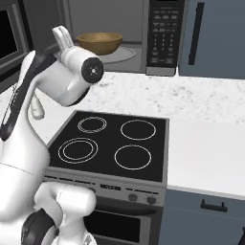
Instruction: Open the microwave, place the bowl with waffle inside the microwave, then close the microwave door and turn it on.
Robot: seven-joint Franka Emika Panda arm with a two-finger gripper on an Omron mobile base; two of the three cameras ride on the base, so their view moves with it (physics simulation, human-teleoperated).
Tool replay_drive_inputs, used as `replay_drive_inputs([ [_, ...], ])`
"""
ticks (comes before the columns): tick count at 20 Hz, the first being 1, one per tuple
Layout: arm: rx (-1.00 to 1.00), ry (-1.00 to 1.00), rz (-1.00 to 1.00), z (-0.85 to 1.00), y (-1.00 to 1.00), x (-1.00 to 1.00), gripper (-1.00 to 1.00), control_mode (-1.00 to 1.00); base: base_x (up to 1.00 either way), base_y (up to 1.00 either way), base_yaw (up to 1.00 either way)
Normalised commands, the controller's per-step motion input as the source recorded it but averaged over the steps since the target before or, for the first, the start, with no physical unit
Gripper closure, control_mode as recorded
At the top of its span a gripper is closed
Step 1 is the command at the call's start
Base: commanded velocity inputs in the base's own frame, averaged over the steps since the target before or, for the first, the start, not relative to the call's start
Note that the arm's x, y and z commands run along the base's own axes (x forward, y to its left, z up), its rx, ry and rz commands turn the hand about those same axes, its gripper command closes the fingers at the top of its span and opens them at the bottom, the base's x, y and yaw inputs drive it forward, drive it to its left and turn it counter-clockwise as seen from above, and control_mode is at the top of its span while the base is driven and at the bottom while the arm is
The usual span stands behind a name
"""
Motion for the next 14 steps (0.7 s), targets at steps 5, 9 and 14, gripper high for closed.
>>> replay_drive_inputs([
  [5, 0.00, -0.06, 0.00, 0.00, 0.11, -1.00, 1.00, -1.00, 0.00, 0.00, 0.00],
  [9, -0.05, -0.12, 0.01, -0.11, 0.15, -1.00, 1.00, -1.00, 0.00, 0.00, 0.00],
  [14, -0.09, -0.18, 0.04, -0.06, 0.39, -1.00, 1.00, -1.00, 0.00, 0.00, 0.00],
])
